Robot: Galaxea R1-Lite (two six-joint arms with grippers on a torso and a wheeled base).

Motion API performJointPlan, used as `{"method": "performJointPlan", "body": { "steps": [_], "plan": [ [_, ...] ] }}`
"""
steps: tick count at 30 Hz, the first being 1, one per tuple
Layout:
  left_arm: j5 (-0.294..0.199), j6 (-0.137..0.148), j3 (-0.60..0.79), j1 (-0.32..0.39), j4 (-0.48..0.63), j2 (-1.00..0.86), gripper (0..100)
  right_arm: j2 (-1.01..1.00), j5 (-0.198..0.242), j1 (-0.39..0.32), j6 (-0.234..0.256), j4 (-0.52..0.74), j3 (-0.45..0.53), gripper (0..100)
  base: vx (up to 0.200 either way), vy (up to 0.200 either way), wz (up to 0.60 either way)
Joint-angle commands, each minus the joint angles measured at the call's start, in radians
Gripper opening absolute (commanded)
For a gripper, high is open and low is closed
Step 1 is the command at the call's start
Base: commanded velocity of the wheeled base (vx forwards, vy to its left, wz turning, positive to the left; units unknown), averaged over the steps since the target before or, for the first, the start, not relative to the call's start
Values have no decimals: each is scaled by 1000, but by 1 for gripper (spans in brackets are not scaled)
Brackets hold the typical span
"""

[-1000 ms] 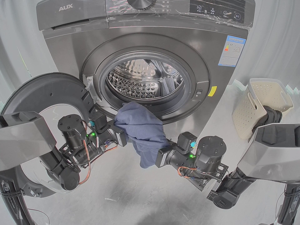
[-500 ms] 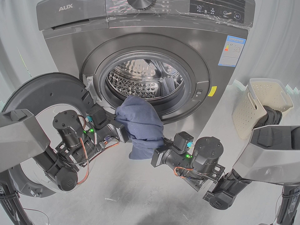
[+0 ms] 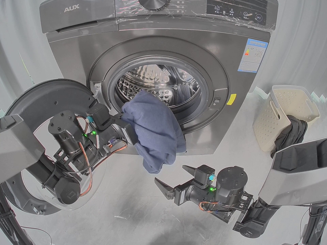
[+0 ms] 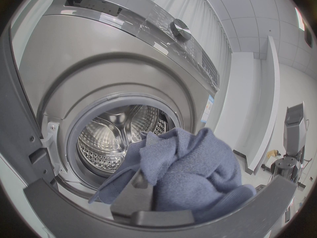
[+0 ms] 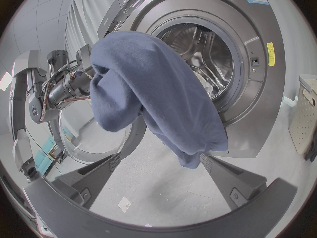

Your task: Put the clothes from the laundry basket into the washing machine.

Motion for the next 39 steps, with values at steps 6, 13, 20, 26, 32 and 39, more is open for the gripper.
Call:
{"method": "performJointPlan", "body": {
  "steps": [6,13,20,26,32,39],
  "plan": [
    [-1,-52,44,4,-1,-106,0,-188,0,-80,-4,-17,103,100,0,0,0],
    [-6,-41,133,9,-1,-149,0,-273,10,-158,-32,-17,160,100,0,0,0],
    [-9,-29,244,23,1,-180,0,-331,41,-213,-44,-15,178,100,0,0,0],
    [-8,-15,264,39,1,-152,0,-323,44,-232,-42,-17,183,100,0,0,0],
    [-9,-3,264,65,-1,-124,0,-320,43,-230,-41,-17,183,100,0,0,0],
    [0,48,287,55,-1,-94,0,-283,44,-232,-36,-17,177,100,0,0,0]
  ]
}}
